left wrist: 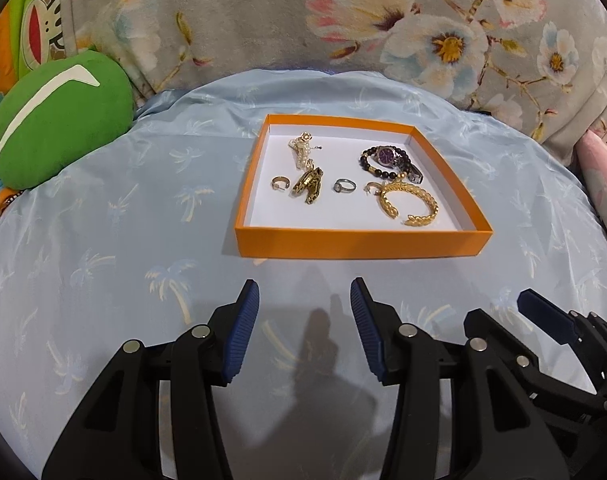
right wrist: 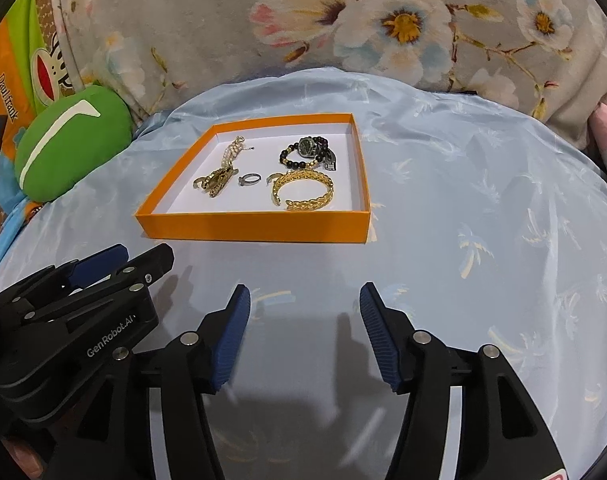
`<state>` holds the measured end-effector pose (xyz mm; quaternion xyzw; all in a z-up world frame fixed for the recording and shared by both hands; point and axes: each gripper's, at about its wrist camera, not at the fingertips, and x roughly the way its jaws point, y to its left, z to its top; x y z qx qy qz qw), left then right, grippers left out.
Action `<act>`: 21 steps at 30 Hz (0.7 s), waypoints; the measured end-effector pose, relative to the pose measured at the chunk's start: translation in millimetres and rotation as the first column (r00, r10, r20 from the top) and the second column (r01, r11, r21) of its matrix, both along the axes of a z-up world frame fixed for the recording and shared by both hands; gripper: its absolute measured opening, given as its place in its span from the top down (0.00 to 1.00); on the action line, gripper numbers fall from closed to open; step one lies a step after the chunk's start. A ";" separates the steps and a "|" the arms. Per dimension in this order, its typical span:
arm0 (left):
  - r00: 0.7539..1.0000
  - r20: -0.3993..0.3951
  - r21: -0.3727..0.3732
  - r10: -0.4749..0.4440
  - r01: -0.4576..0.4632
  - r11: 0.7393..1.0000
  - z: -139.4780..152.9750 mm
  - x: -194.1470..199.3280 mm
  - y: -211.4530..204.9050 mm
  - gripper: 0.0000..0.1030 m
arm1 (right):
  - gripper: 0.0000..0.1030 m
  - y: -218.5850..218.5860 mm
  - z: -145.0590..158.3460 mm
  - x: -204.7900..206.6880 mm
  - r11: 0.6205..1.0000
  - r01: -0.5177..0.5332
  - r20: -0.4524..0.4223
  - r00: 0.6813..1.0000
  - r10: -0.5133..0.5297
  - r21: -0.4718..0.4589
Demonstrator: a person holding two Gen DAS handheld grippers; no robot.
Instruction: Organize jewelry
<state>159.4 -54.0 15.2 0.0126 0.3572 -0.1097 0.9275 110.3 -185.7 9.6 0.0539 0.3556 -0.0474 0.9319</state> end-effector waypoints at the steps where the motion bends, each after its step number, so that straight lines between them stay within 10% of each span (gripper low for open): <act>1: 1.000 0.001 0.000 0.005 -0.005 1.000 -0.1 -2.8 0.6 0.54 | 0.42 -0.1 -0.4 -2.6 1.000 0.006 -0.002 1.000 -0.006 -0.001; 21: 0.998 0.015 -0.016 0.060 -0.060 0.998 0.7 -52.0 10.6 0.33 | 0.16 21.6 -1.7 -47.9 0.996 0.037 -0.010 0.999 -0.038 -0.086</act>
